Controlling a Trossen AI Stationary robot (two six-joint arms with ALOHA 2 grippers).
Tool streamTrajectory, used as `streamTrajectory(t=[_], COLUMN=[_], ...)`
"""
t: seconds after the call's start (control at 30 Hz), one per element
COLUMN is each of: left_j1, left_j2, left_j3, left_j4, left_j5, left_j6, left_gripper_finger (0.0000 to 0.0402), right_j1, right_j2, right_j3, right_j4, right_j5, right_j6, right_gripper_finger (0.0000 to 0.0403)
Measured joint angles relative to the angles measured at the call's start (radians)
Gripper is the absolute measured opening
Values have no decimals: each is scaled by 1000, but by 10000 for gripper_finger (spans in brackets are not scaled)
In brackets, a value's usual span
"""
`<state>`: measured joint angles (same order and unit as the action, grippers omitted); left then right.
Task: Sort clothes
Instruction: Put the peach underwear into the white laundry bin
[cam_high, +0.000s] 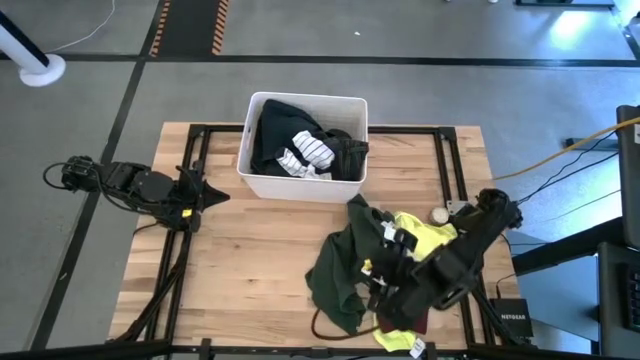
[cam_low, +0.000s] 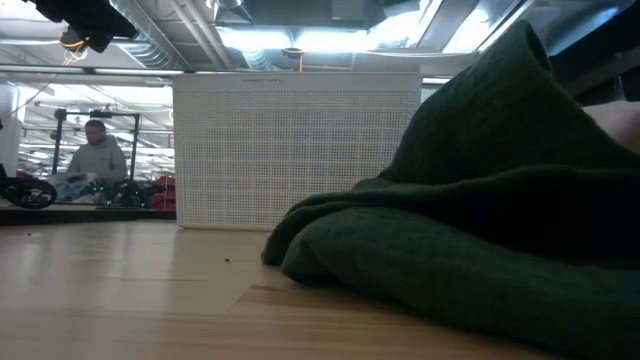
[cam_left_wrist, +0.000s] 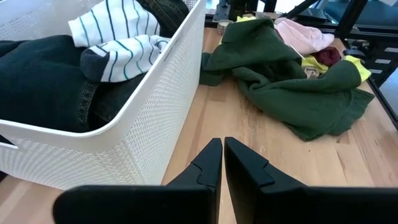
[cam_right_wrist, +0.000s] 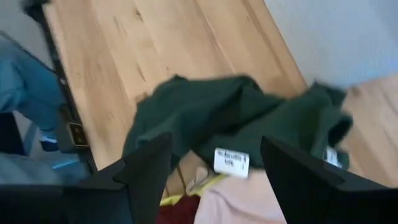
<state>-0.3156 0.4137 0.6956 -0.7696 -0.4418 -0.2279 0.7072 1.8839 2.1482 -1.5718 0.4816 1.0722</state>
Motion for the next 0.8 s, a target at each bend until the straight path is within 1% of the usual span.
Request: streamTrajectory(t=[0.2, 0.5, 0.63, 0.8], left_j1=[0, 0, 0, 0], left_j2=[0, 0, 0, 0], left_j3=[0, 0, 0, 0], left_j4=[0, 2, 3, 3], left_j5=[0, 0, 0, 0], left_j6=[2, 23, 23, 23], left_gripper_finger=[13, 13, 13, 13], right_j1=[46, 52, 50, 50], right_j2=[-2, -2, -34, -78], right_j3=[-121, -216, -257, -341], right_j4=[0, 1, 1, 0], right_j5=[-10, -30, -26, -20], right_j6=[128, 160, 192, 285], right_gripper_finger=[264, 264, 264, 264])
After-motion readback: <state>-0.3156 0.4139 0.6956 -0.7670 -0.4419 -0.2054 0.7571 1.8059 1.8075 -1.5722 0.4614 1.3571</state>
